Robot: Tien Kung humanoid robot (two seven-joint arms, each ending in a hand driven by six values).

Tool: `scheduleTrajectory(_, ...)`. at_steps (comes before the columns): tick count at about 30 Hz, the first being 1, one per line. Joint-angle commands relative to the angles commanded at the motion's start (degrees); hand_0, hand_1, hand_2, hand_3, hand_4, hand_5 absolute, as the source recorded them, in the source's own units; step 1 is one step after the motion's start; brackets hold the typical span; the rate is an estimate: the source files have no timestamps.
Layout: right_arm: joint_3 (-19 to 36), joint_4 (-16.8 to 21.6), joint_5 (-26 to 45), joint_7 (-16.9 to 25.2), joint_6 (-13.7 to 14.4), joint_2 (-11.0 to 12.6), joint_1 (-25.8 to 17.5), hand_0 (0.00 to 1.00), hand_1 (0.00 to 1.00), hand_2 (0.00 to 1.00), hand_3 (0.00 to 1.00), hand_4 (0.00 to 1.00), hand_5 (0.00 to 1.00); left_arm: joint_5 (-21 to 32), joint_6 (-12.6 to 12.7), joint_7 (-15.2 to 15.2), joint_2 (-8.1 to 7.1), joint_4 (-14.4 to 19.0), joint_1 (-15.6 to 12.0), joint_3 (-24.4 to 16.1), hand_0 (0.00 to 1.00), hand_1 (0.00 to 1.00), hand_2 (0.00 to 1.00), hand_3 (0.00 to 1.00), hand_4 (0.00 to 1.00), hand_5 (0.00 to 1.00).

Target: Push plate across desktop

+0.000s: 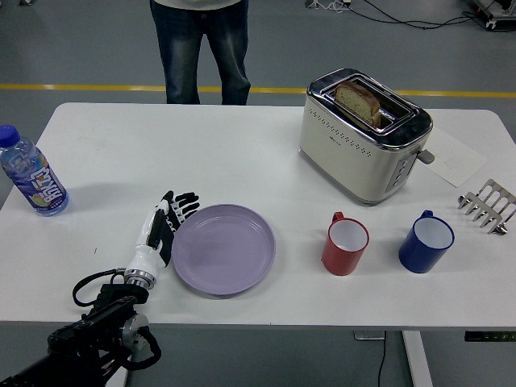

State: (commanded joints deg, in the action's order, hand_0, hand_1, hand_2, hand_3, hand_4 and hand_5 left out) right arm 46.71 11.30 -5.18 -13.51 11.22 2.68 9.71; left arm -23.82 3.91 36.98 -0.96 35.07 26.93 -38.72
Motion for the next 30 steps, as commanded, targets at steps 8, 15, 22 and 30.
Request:
scheduleTrajectory(8,-0.2,0.0,0.2,0.0,0.0,0.0,0.3,0.630,0.593,0.653,0.571,0.341,0.211,0.4,-0.1,0.0,0.51,-0.3,0.8,1.1,0.735,0.738,0.706,0.607,0.453,0.998)
scheduleTrajectory(15,-0.1,0.0,0.1,0.0,0.0,-0.1,0.4,0.630,0.593,0.654,0.571,0.340,0.214,0.6,-0.1,0.0,0.62,-0.1,1.0,1.8,0.732,0.738,0.706,0.608,0.452,0.998)
scheduleTrajectory(22,0.1,0.0,-0.1,-0.1,0.1,-0.2,0.4,0.631,0.593,0.653,0.571,0.341,0.214,0.8,-0.1,0.0,0.74,-0.2,1.0,2.0,0.732,0.738,0.706,0.608,0.451,0.998)
scheduleTrajectory(30,0.1,0.1,-0.4,-0.2,0.1,-0.3,0.4,0.631,0.593,0.653,0.571,0.341,0.213,1.0,-0.1,0.0,0.96,-0.3,1.3,2.3,0.731,0.737,0.705,0.608,0.449,0.998)
